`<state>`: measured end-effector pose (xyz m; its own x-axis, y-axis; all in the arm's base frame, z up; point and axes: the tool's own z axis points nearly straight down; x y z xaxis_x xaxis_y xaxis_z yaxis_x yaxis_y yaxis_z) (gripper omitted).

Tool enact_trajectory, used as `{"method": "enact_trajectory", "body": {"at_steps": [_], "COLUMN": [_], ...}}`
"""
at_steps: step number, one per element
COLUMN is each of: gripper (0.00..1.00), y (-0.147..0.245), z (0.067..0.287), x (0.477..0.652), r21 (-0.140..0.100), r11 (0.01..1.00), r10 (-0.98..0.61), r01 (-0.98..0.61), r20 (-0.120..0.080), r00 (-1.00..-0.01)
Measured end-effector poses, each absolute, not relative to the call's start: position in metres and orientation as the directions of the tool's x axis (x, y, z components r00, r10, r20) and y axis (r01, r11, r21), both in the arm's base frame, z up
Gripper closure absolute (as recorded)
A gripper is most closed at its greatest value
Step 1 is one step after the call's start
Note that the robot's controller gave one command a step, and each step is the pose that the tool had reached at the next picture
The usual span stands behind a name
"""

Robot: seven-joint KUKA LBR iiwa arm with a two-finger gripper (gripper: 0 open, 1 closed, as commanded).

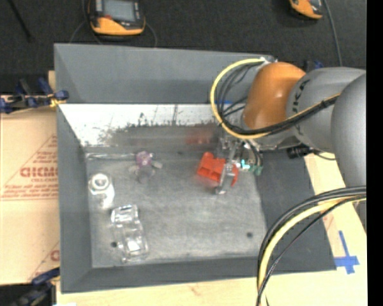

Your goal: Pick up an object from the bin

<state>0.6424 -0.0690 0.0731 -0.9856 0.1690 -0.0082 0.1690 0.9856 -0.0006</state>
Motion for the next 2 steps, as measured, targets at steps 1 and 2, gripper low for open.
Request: {"method": "enact_trajectory", "body": {"at_steps": [1,2], "gripper": [1.00,1.00], "y": [-0.0692,-0.0693], "z": [0.0754,0.0760], "x": [0.6434,0.6398], "r21": [-0.001,0.005], "r11": [0.986,0.937], "r10": [0.168,0.350], "r01": [0.168,0.350], "r20": [-0.010,-0.013], "r00": [-0.986,-0.937]}}
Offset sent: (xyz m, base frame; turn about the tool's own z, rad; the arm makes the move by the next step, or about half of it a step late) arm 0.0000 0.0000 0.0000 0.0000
